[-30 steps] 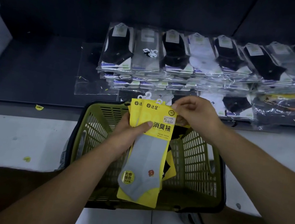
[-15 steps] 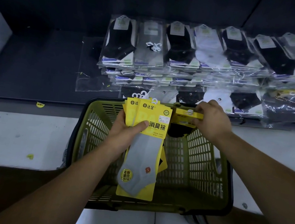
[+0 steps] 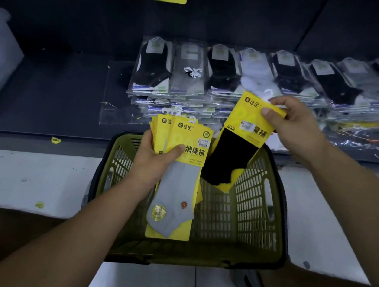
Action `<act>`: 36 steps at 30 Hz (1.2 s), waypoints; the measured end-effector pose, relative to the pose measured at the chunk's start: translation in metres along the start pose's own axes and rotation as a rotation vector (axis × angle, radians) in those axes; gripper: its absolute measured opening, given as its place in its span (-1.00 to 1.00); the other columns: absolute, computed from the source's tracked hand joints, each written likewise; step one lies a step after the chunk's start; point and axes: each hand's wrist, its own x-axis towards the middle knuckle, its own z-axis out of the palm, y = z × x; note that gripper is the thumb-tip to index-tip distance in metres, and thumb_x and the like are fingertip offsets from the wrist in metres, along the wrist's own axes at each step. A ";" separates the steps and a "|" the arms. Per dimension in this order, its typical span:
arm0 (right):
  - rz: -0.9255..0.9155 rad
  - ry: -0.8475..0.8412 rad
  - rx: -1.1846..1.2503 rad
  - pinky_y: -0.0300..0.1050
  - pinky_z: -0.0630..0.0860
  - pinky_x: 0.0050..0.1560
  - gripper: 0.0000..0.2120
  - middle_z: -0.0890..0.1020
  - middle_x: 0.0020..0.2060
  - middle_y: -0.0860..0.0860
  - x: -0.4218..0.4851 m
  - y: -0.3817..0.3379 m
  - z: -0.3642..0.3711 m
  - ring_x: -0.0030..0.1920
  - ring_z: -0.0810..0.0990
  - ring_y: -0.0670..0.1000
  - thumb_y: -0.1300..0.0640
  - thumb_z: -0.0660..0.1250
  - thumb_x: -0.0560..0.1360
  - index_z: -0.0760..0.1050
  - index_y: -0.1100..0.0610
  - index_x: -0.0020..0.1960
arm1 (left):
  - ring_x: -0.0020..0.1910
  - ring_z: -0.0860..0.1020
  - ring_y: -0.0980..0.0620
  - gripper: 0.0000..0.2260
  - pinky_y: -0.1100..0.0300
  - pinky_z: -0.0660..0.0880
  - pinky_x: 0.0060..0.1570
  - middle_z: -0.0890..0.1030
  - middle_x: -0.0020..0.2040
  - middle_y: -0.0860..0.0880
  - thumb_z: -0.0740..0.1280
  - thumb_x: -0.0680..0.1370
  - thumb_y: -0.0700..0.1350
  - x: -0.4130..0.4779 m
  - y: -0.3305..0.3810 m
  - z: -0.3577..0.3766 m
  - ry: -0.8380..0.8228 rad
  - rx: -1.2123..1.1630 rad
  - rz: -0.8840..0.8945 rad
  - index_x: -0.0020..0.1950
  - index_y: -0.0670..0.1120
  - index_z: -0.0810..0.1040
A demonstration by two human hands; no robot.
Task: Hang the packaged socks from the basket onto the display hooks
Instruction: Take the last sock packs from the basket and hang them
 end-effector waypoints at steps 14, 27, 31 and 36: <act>-0.022 -0.138 0.258 -0.14 0.55 -0.31 -0.93 0.66 -0.20 0.01 -0.057 -0.130 0.027 -0.25 0.64 -0.03 0.13 0.38 0.60 0.51 0.11 0.04 | 0.01 0.73 0.22 -0.67 0.24 0.64 -0.05 0.73 0.05 0.29 0.53 0.57 0.06 -0.041 0.125 0.011 -0.124 -0.032 0.249 0.24 0.26 0.47; 0.017 0.092 0.597 0.23 0.63 -0.03 -0.44 0.74 -0.08 0.19 -0.069 -0.216 0.018 -0.21 0.67 0.13 -0.01 0.61 0.30 0.52 0.29 0.14 | 0.01 0.76 0.09 -0.76 0.22 0.67 -0.14 0.78 0.08 0.06 0.42 0.64 0.00 -0.073 0.232 0.013 -0.143 -0.161 0.360 0.30 0.06 0.53; -0.016 0.148 0.592 -0.09 0.64 -0.29 -0.60 0.71 -0.30 0.08 -0.059 -0.227 0.020 -0.38 0.64 -0.02 -0.03 0.60 0.36 0.50 0.19 -0.04 | -0.01 0.77 0.07 -0.82 0.24 0.67 -0.18 0.78 0.06 0.07 0.40 0.66 -0.02 -0.065 0.246 0.017 -0.126 -0.189 0.413 0.26 0.07 0.54; -0.102 0.189 0.591 -0.21 0.54 -0.43 -0.68 0.69 -0.34 0.05 -0.041 -0.229 0.016 -0.43 0.65 -0.04 0.03 0.55 0.44 0.55 0.26 -0.09 | 0.06 0.76 0.06 -0.55 0.15 0.67 -0.04 0.77 0.12 0.09 0.54 0.52 0.08 -0.055 0.257 0.022 -0.171 -0.207 0.423 0.36 0.10 0.51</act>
